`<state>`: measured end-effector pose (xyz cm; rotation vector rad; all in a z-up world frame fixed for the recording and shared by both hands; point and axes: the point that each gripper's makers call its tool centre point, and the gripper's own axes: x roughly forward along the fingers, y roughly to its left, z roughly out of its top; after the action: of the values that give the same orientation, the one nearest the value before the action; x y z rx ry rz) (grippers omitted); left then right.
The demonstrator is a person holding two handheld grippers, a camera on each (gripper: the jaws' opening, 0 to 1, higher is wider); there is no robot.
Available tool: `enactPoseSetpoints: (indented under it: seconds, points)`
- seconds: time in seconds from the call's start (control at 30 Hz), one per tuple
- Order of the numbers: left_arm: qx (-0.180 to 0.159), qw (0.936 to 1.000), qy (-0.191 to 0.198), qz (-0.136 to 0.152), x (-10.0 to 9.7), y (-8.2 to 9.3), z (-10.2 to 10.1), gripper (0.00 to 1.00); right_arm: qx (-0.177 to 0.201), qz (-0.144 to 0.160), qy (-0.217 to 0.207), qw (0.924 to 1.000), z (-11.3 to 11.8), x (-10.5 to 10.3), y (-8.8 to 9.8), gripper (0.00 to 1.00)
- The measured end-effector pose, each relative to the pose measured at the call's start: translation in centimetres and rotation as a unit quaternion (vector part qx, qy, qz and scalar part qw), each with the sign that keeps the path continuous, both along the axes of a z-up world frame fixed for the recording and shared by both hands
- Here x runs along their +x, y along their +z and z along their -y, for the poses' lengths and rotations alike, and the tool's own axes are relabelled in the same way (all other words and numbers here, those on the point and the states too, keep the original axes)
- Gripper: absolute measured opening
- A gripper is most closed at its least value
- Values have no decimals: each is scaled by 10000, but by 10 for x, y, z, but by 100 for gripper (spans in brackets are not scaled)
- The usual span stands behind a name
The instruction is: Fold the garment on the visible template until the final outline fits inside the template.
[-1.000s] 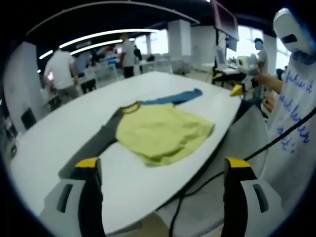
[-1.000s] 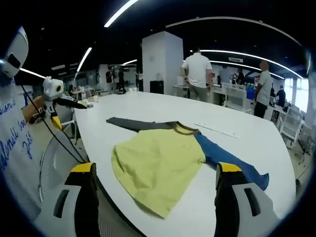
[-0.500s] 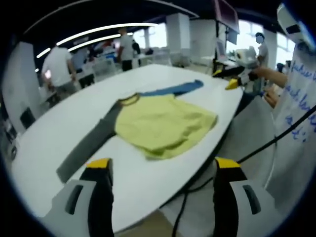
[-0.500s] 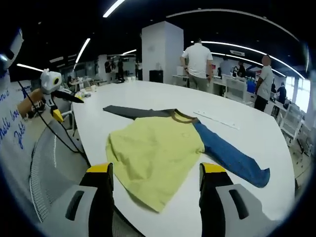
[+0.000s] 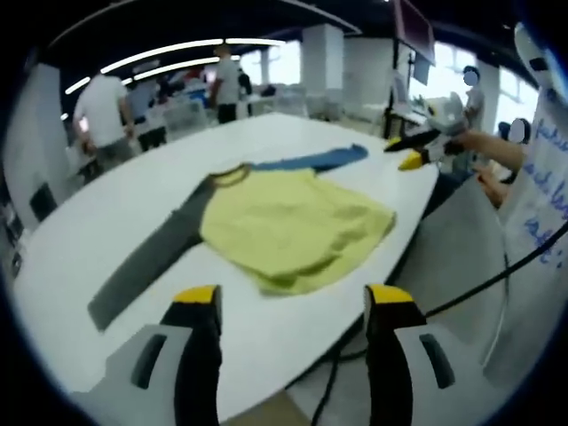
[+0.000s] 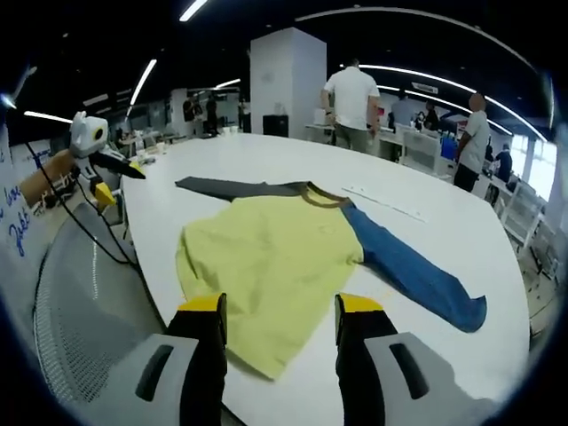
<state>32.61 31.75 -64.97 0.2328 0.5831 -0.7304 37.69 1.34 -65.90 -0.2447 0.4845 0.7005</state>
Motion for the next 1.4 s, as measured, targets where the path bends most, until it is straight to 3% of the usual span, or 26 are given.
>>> enactPoseSetpoints:
  seconds: [0.2, 0.4, 0.83, 1.0, 1.13, 1.4]
  points:
    - [-32, 9999, 68, -119, 8, -15, 2, 51, -33, -121, -106, 9999, 4, 8, -15, 38]
    - [-62, 9996, 106, -247, 17, -27, 8, 45, -326, -283, -28, 9991, 7, 9, -35, 33]
    - [-260, 9990, 163, -333, 34, -39, 17, 34, -419, -499, -54, 9979, 8, 14, -56, 25]
    - [-231, 9985, 135, -469, 36, -51, 19, 34, -426, -607, -65, 9972, 9, 12, -65, 22]
    - [-100, 9989, 216, -401, 41, -58, 17, 31, -436, -686, -112, 9966, 12, 10, -71, 21]
    - [-170, 9986, 286, -407, 53, -63, 22, 28, -497, -691, -151, 9963, 12, 12, -76, 20]
